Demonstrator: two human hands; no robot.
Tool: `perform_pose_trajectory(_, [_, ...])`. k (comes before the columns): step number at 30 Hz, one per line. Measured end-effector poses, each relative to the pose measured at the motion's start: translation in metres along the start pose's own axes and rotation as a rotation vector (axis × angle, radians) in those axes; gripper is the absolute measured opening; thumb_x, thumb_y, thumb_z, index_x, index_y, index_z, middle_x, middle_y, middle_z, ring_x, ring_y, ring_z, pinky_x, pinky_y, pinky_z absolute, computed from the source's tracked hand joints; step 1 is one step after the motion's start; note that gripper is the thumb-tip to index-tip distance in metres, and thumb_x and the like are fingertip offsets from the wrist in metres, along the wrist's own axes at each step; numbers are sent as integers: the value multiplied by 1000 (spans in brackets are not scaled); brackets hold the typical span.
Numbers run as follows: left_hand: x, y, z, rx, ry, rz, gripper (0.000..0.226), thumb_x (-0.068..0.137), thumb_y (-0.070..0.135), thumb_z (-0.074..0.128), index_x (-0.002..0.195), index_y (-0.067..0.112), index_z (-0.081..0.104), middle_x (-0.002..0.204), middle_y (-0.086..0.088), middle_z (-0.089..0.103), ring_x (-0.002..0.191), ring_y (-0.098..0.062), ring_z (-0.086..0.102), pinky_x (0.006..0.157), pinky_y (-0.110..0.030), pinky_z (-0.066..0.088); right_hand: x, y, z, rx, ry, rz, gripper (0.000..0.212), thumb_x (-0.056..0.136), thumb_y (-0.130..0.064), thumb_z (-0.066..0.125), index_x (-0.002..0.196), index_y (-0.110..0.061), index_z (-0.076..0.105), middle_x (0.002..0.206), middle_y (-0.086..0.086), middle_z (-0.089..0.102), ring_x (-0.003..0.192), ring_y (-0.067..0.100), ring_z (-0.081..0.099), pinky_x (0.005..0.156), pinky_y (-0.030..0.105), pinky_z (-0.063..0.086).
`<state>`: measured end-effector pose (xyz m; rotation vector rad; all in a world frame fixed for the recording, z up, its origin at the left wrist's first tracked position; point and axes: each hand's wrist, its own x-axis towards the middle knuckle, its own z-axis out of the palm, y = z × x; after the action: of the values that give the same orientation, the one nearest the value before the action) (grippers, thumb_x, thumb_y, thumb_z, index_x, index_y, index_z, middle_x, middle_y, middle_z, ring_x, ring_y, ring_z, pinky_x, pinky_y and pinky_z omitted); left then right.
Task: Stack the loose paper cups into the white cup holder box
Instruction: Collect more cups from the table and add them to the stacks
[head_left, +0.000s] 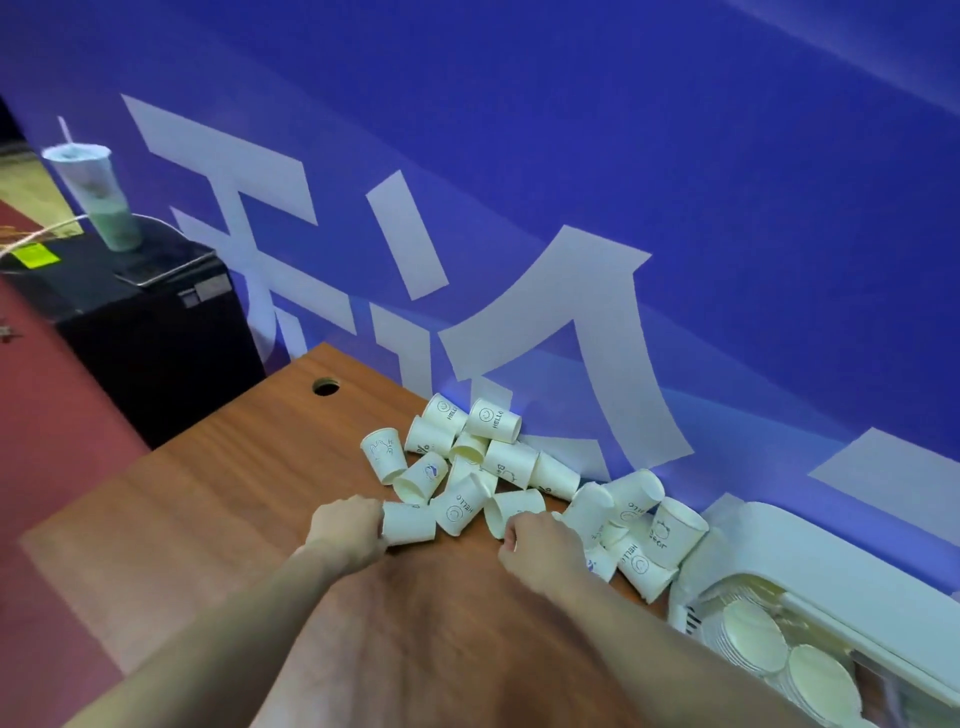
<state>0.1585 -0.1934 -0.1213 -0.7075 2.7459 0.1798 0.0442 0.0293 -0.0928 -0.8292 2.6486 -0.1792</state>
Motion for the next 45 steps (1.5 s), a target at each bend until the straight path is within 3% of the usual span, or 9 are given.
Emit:
perform_pose_trajectory(4, [21, -20, 12, -68, -52, -35, 16, 80, 37, 51, 81, 24, 62, 90, 3, 67, 88, -24, 66, 67, -27, 46, 32, -20, 14, -145, -21, -75, 18, 87, -20, 47, 98, -17, 61, 93, 4, 63, 86, 28, 61, 68, 33, 41])
perform_pose_trajectory(7, [39, -31, 22, -128, -86, -76, 22, 74, 40, 53, 69, 19, 58, 72, 4, 59, 72, -25, 62, 59, -26, 41, 54, -35, 24, -174, -73, -100, 9, 89, -19, 46, 87, -19, 55, 96, 6, 62, 90, 29, 61, 67, 32, 35])
perform_pose_trajectory(11, [60, -39, 33, -202, -131, -63, 26, 78, 46, 57, 69, 23, 62, 71, 5, 57, 70, -22, 56, 61, -26, 41, 76, -46, 50, -42, -150, 28, 11, 88, -25, 50, 82, -18, 55, 90, 4, 56, 80, 24, 58, 66, 31, 42])
perform_pose_trajectory(16, [88, -52, 50, -479, -276, -2, 41, 81, 49, 62, 52, 20, 56, 54, 8, 56, 53, -13, 51, 51, -25, 37, 97, -45, 85, 757, -404, 566, 20, 91, -28, 54, 81, -11, 59, 62, 5, 59, 46, 18, 54, 47, 24, 39])
perform_pose_trajectory(19, [100, -54, 57, -733, -356, 1, 41, 83, 39, 68, 48, 19, 61, 52, 1, 64, 45, -14, 53, 51, -25, 45, 104, -43, 92, 1379, -482, 916, 25, 96, -25, 50, 95, -2, 57, 62, 6, 50, 50, 17, 43, 49, 24, 31])
perform_pose_trajectory(22, [106, -53, 62, -856, -377, 18, 35, 83, 28, 71, 54, 9, 65, 58, -12, 67, 43, -18, 53, 47, -23, 43, 111, -44, 101, 1737, -483, 1038, 27, 101, -30, 41, 97, -6, 54, 60, 4, 41, 53, 15, 32, 53, 26, 26])
perform_pose_trajectory(27, [110, -51, 65, -878, -352, 15, 27, 83, 16, 66, 63, -2, 63, 62, -20, 67, 44, -19, 52, 46, -23, 41, 119, -51, 112, 1936, -441, 1078, 26, 100, -22, 43, 77, -13, 48, 57, 1, 41, 51, 14, 30, 52, 26, 27])
perform_pose_trajectory(36, [106, -45, 58, -850, -321, 3, 27, 82, 19, 68, 58, 8, 64, 59, -18, 66, 44, -18, 52, 47, -22, 41, 110, -42, 98, 2091, -306, 1048, 13, 101, -21, 46, 98, -10, 51, 60, 1, 42, 54, 13, 34, 54, 26, 29])
perform_pose_trajectory(45, [87, -30, 32, -660, -254, 99, 27, 84, 26, 69, 59, 18, 63, 54, 3, 62, 37, -4, 52, 47, -22, 44, 85, -22, 65, 2021, -197, 812, 13, 99, -18, 50, 89, -10, 51, 59, 1, 43, 49, 13, 37, 53, 26, 28])
